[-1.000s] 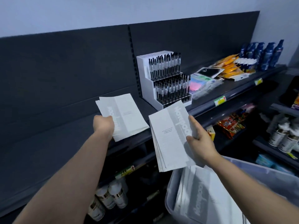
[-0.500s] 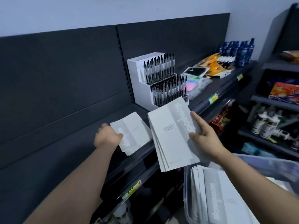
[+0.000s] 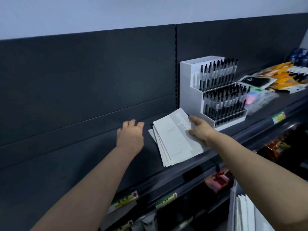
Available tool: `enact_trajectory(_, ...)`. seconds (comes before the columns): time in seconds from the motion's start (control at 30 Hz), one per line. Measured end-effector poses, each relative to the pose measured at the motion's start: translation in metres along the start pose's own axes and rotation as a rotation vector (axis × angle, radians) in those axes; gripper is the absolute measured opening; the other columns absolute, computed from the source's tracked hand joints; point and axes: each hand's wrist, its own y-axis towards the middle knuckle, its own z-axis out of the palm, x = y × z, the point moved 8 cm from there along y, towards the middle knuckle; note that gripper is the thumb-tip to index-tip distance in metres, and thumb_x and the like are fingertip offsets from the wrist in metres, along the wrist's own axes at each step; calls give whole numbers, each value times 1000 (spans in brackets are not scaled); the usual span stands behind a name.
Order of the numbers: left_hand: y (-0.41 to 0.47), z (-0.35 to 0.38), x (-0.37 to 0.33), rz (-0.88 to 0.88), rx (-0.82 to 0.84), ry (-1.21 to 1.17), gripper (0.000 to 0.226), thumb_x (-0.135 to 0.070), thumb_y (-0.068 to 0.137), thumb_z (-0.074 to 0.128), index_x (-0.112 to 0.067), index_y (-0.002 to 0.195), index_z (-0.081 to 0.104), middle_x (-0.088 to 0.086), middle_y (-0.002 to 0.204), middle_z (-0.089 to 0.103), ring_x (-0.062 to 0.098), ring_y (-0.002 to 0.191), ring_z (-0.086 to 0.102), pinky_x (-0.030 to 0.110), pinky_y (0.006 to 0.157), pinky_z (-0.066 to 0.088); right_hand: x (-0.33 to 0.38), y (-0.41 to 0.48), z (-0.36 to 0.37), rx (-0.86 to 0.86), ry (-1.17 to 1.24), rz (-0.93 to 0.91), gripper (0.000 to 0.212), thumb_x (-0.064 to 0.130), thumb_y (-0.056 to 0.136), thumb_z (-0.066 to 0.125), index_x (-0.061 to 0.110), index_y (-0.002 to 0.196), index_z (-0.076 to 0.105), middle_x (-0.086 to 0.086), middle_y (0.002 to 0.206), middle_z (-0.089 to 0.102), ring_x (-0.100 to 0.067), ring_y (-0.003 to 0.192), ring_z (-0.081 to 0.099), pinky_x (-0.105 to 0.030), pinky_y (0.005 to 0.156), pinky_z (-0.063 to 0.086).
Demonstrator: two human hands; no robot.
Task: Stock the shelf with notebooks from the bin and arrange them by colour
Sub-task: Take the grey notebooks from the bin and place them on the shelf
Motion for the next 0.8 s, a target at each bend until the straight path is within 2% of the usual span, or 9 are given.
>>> enact_trajectory(0.07, -3, 0, 0, 6, 4, -15, 53, -26, 93, 55, -25, 143, 37, 2, 149, 35, 26, 135, 31, 42, 103, 35, 0, 12, 3, -3, -305, -17, 60, 10, 94, 50, 21, 149, 28, -5, 149, 37, -27, 125, 46, -31, 100, 41)
enact_trajectory(0.13, -3, -1, -3, 20, 3, -23, 53, -25, 94, 55, -25, 143, 37, 2, 150, 34, 26, 135, 31, 42, 102, 37, 2, 17, 6, -13, -545, -62, 44, 17, 94, 47, 19, 138, 42, -12, 138, 48, -33, 118, 51, -36, 96, 44)
enact_trajectory(0.2, -2, -3, -9, 34, 6, -33, 51, -25, 94, 54, -25, 143, 37, 1, 149, 34, 25, 135, 31, 42, 102, 37, 2, 17, 11, -18, -774, -91, 28, 21, 92, 43, 24, 117, 55, -13, 130, 51, -33, 114, 49, -41, 93, 45)
enact_trajectory(0.3, 0, -9, -25, 63, -20, -41, 49, -23, 94, 53, -25, 141, 41, 1, 147, 38, 25, 133, 33, 41, 101, 37, 4, 12, 13, -87, -1036, -183, 40, 21, 92, 44, 28, 131, 52, -6, 147, 33, -31, 131, 31, -46, 101, 33)
enact_trajectory(0.4, 4, -14, -49, 99, -50, -43, 46, -17, 91, 52, -20, 137, 46, 2, 142, 43, 27, 129, 37, 40, 96, 39, 8, -4, 0, -160, -1091, -324, 44, 24, 93, 45, 28, 137, 46, -3, 152, 29, -28, 135, 29, -44, 102, 31)
enact_trajectory(0.5, 6, -17, -85, 141, -49, -90, 42, -14, 91, 50, -16, 133, 50, 3, 141, 45, 26, 128, 37, 39, 95, 38, -3, -33, -29, -216, -1132, -417, 45, 23, 93, 47, 27, 137, 46, -1, 145, 38, -26, 131, 34, -42, 99, 34)
enact_trajectory(0.6, 1, -17, -146, 242, -33, -140, 39, -18, 95, 48, -18, 135, 49, 0, 143, 43, 25, 131, 35, 39, 98, 37, -39, -69, -70, -269, -1152, -421, 42, 24, 89, 53, 27, 131, 53, 1, 132, 51, -26, 122, 43, -40, 89, 39)
enact_trajectory(0.73, -28, -8, -248, 413, -2, -188, 37, -22, 95, 50, -21, 131, 53, 0, 138, 47, 26, 129, 37, 41, 100, 41, -112, -126, -143, -353, -1170, -259, 36, 22, 75, 68, 27, 111, 67, 0, 115, 65, -26, 108, 57, -37, 78, 47)
enact_trajectory(0.8, -50, 2, -291, 467, 31, -229, 37, -24, 94, 53, -22, 130, 53, 0, 139, 46, 26, 131, 36, 42, 102, 40, -155, -154, -173, -346, -1155, -117, 36, 24, 81, 62, 29, 117, 63, 3, 120, 61, -25, 113, 53, -36, 81, 44)
